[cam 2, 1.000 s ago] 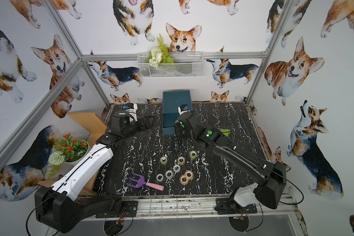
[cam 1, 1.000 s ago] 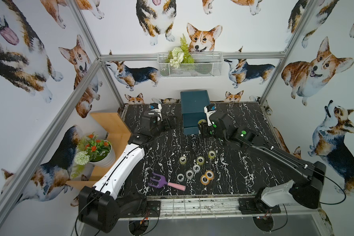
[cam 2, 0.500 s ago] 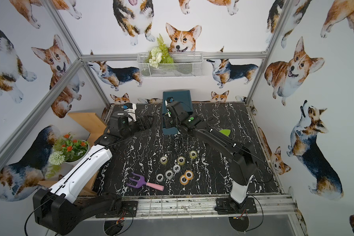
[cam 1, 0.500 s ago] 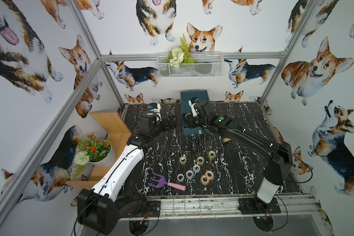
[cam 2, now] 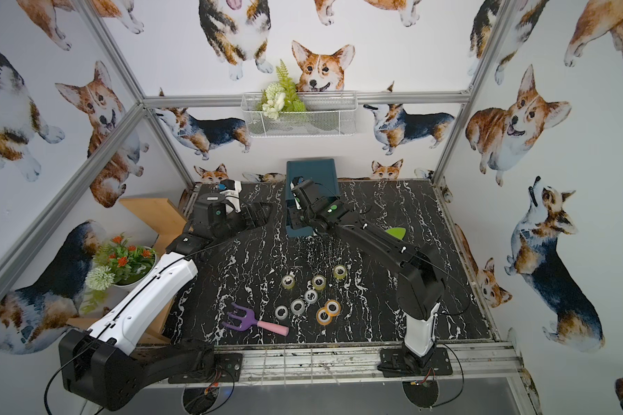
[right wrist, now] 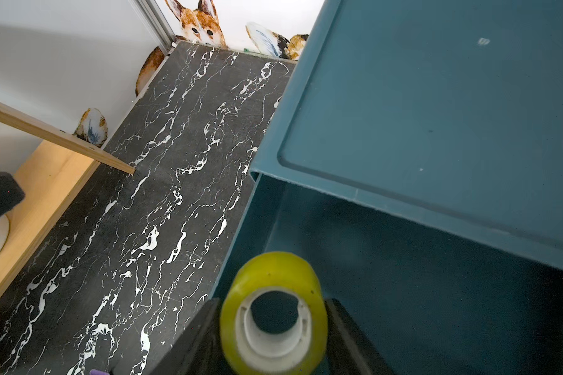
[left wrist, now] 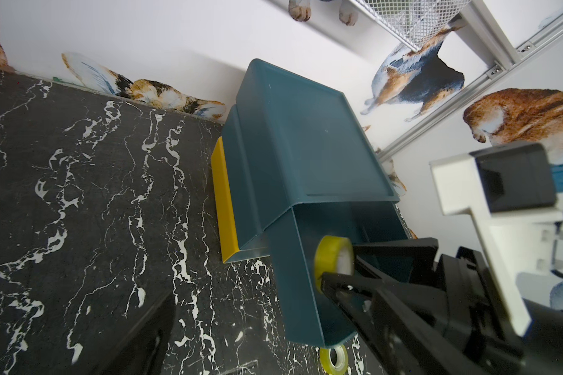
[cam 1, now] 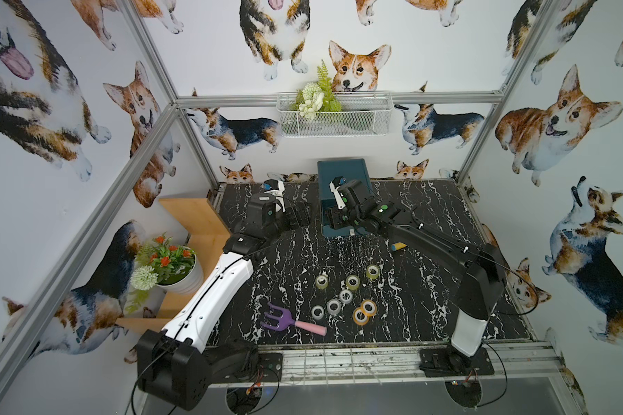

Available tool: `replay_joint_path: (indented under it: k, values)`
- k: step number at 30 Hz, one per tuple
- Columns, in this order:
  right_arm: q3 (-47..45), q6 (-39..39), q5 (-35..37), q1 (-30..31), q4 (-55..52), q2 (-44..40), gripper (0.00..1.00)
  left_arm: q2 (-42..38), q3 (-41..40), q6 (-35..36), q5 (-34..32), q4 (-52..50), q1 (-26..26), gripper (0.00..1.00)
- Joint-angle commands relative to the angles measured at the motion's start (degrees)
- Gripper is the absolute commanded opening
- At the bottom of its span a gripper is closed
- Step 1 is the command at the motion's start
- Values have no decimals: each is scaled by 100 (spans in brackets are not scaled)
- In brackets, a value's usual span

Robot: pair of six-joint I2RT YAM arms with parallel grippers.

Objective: Place the transparent tape into the drawer according to color
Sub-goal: Place the tape in the drawer.

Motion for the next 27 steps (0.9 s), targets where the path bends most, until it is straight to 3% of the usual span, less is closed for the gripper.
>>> replay_joint_path:
  k: [1,3,10,12,14,20,27]
  values:
    - [87,-26,-76,-1,69,15,62,4,42,81,224,-1,6,99]
    - [128,-37,-67,-1,121,-19,69,-20,14,116,261,-11,5,100]
    - [155,-5,105,-1,264,-466,70,-150,-19,236,446,-63,-47,100]
    - [-112,52,234,-2,424,-828,70,-219,-9,303,212,-220,-199,99]
    - [-642,165,404,-1,735,-1324,70,-320,-3,381,-228,-445,-505,99]
    - [-2538,549,506,-1,1540,-2903,68,-545,-345,235,-643,-818,-1393,99]
    - [-4263,853,690,-1,1938,-4713,68,-574,-1413,-653,-1592,-1109,-2492,99]
